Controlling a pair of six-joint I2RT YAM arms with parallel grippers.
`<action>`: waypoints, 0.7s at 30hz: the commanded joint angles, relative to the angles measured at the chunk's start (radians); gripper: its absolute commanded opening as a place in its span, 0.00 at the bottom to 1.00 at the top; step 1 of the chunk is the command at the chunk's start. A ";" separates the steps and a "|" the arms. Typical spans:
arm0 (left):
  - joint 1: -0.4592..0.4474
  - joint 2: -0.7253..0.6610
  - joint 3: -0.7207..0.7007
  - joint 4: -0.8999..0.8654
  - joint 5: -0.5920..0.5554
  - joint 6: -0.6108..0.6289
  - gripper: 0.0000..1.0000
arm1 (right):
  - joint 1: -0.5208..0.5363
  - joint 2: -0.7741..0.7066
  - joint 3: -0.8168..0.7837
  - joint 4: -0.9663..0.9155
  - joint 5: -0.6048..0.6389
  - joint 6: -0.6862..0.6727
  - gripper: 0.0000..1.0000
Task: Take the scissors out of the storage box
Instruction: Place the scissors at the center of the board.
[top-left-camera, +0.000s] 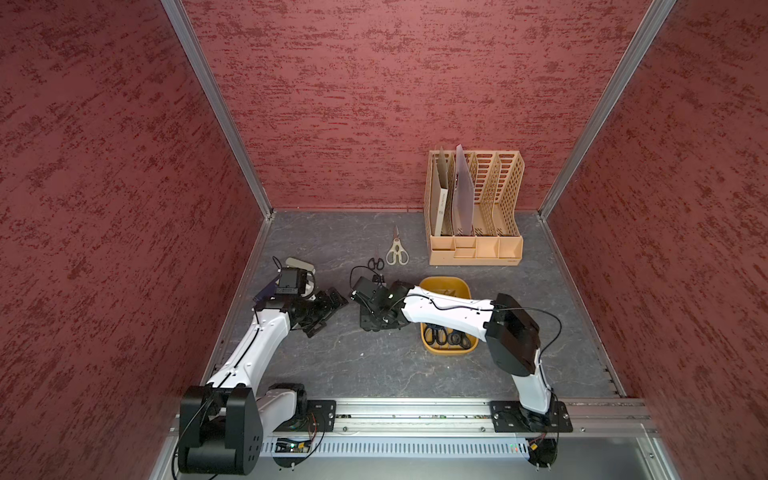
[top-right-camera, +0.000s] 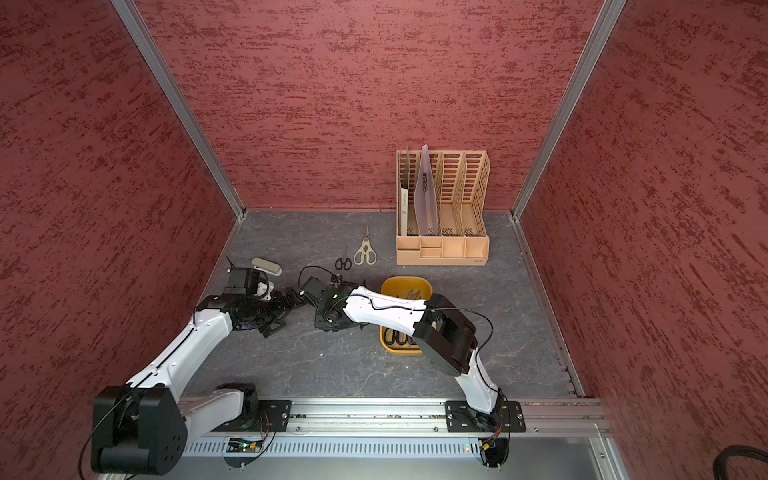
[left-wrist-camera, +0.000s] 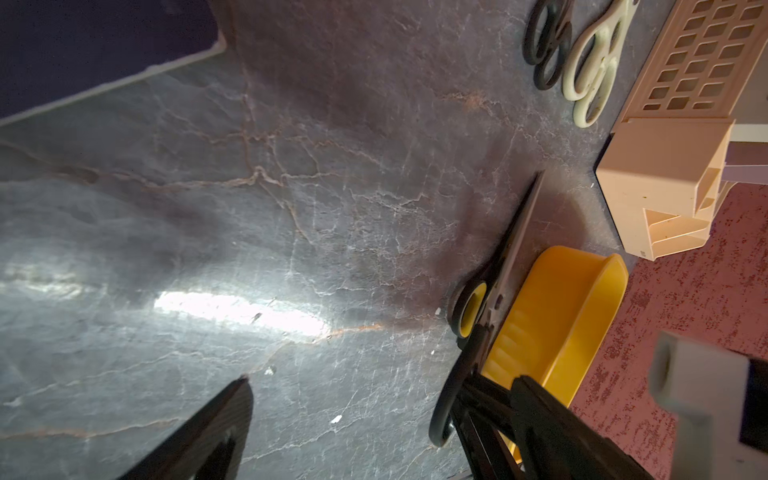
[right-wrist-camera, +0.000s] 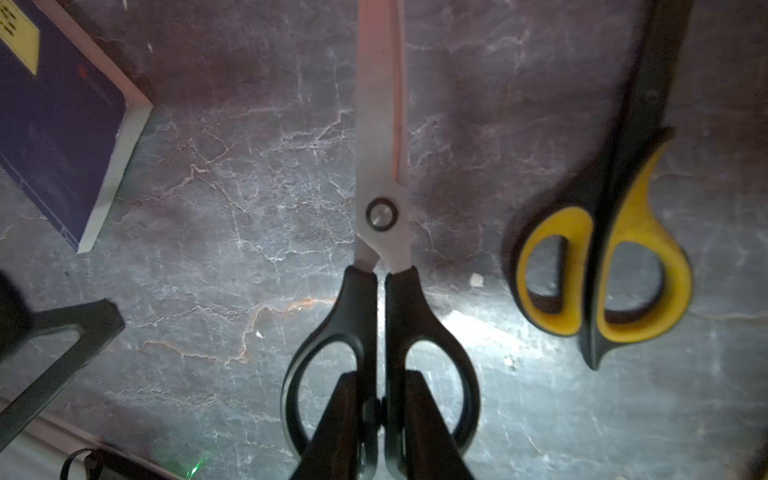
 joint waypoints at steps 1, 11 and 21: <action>0.020 -0.032 -0.014 -0.049 0.003 0.050 1.00 | 0.001 0.039 0.069 -0.057 0.089 0.025 0.07; 0.031 -0.060 -0.011 -0.069 0.006 0.060 1.00 | 0.001 0.178 0.215 -0.168 0.126 -0.002 0.08; 0.035 -0.062 -0.011 -0.071 0.006 0.061 1.00 | -0.001 0.233 0.266 -0.212 0.147 -0.012 0.10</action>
